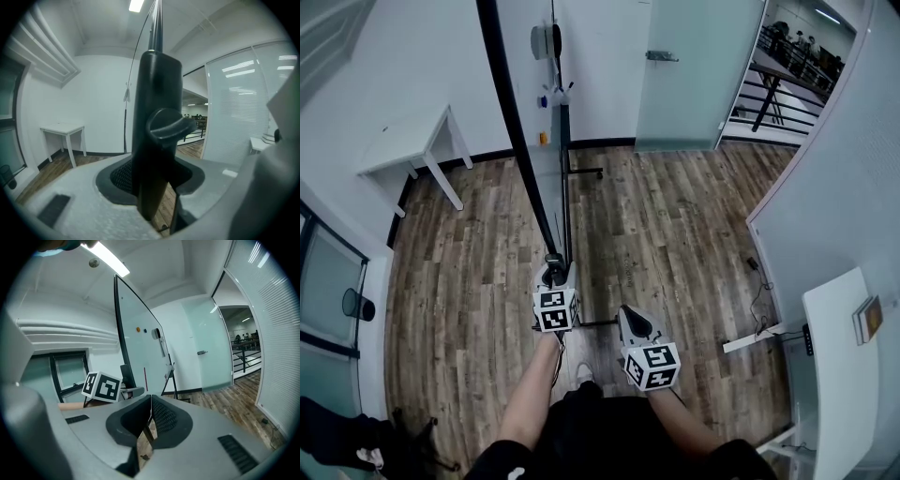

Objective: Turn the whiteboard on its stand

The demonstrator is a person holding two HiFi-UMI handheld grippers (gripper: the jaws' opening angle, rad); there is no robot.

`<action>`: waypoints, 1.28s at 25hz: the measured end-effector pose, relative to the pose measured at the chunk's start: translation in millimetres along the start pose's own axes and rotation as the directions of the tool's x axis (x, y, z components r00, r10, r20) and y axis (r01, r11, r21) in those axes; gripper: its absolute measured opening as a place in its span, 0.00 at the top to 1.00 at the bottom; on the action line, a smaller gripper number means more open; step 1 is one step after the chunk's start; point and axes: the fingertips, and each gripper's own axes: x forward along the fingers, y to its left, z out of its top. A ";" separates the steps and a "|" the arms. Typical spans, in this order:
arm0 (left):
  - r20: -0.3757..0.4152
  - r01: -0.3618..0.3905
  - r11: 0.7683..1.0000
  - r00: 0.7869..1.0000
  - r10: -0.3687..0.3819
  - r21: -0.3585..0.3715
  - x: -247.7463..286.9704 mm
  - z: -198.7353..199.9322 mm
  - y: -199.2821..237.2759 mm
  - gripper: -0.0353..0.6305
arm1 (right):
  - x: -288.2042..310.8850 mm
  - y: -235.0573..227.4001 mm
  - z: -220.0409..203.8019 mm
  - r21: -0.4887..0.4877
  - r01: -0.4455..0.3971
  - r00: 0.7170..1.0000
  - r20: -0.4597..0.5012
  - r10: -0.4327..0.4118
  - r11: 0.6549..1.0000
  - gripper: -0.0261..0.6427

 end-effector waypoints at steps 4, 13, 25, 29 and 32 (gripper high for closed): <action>0.001 -0.002 1.000 1.000 0.002 0.001 -6.7 -2.4 -1.8 0.67 | -5.2 -0.3 -1.4 0.001 -0.012 1.000 0.003 0.012 1.000 0.94; 0.003 -0.005 1.000 1.000 0.005 0.004 -24.9 -13.5 -7.7 0.67 | -22.6 -2.4 -13.1 -0.001 -0.030 1.000 0.007 0.030 1.000 0.94; 0.018 -0.011 1.000 1.000 0.011 0.005 -68.3 -25.7 -21.9 0.67 | -55.8 5.5 -32.2 0.001 -0.048 0.999 -0.003 0.048 0.999 0.94; 0.017 -0.020 1.000 1.000 0.020 0.004 -86.4 -32.7 -26.6 0.67 | -72.0 10.3 -39.8 0.004 -0.060 0.998 -0.007 0.060 0.998 0.94; 0.018 -0.018 1.000 1.000 0.018 0.003 -101.0 -35.5 -29.7 0.67 | -84.3 15.6 -44.3 0.007 -0.070 0.997 -0.011 0.070 0.997 0.94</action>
